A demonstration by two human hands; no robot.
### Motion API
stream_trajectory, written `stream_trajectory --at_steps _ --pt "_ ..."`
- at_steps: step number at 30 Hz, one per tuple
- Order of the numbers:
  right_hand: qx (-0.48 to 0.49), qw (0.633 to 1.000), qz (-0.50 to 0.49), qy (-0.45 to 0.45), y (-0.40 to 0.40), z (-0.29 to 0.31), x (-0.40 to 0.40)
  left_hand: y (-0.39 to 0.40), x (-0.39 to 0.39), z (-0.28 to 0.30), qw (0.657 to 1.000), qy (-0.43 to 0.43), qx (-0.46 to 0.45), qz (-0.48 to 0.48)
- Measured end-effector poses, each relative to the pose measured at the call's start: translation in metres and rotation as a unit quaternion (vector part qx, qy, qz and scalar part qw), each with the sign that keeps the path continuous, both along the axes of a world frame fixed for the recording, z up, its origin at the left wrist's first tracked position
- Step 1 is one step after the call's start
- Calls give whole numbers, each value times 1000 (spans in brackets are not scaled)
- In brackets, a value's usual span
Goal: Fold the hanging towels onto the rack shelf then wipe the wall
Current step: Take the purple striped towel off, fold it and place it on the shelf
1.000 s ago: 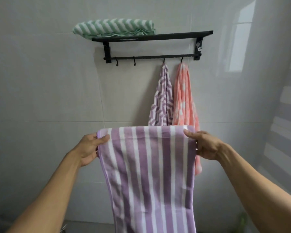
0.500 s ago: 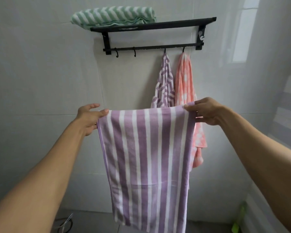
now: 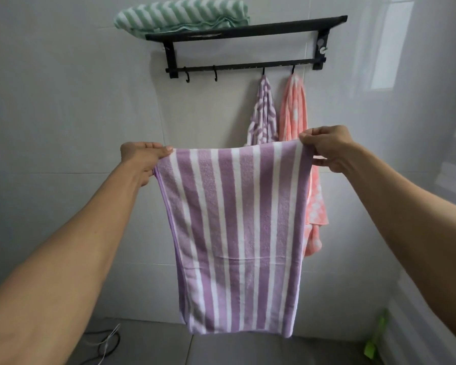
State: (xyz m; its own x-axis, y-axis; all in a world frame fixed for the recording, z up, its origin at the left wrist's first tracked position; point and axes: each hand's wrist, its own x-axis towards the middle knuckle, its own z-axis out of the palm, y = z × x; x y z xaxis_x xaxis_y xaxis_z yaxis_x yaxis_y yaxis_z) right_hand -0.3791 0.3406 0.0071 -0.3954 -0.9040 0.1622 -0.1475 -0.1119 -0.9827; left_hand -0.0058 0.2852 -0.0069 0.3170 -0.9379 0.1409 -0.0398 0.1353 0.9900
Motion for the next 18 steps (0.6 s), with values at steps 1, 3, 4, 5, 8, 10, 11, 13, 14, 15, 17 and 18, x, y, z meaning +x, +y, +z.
stream_trajectory --at_steps 1,3,4,5,8,10,11,13,14,15,17,18 --pt "5 1000 7 2 1 1 -1 0 0 0 1000 -5 0 -6" --pt "15 1000 24 3 2 1 -4 3 2 0 1000 -19 2 -24" --pt "21 999 32 6 2 1 -5 4 3 0 999 -29 4 -36" --pt "28 999 39 12 2 1 -5 6 4 0 998 -39 5 -47" --pt "40 998 43 23 3 -1 -8 9 5 -2 994 -70 3 -79" --pt "48 998 43 27 4 -1 -11 8 8 -5 990 -107 8 -93" --pt "54 997 45 33 5 -1 -11 8 9 -6 986 -135 12 -97" --pt "64 996 52 45 7 -2 -11 6 11 -9 976 -192 28 -94" --pt "68 995 54 51 9 -2 -11 4 11 -11 971 -216 38 -91" --pt "71 994 56 59 10 -3 -11 3 12 -13 966 -237 47 -87" --pt "76 992 55 83 11 -4 -13 2 11 -14 955 -282 60 -74" --pt "79 991 54 97 11 -5 -14 1 11 -15 949 -303 61 -62"
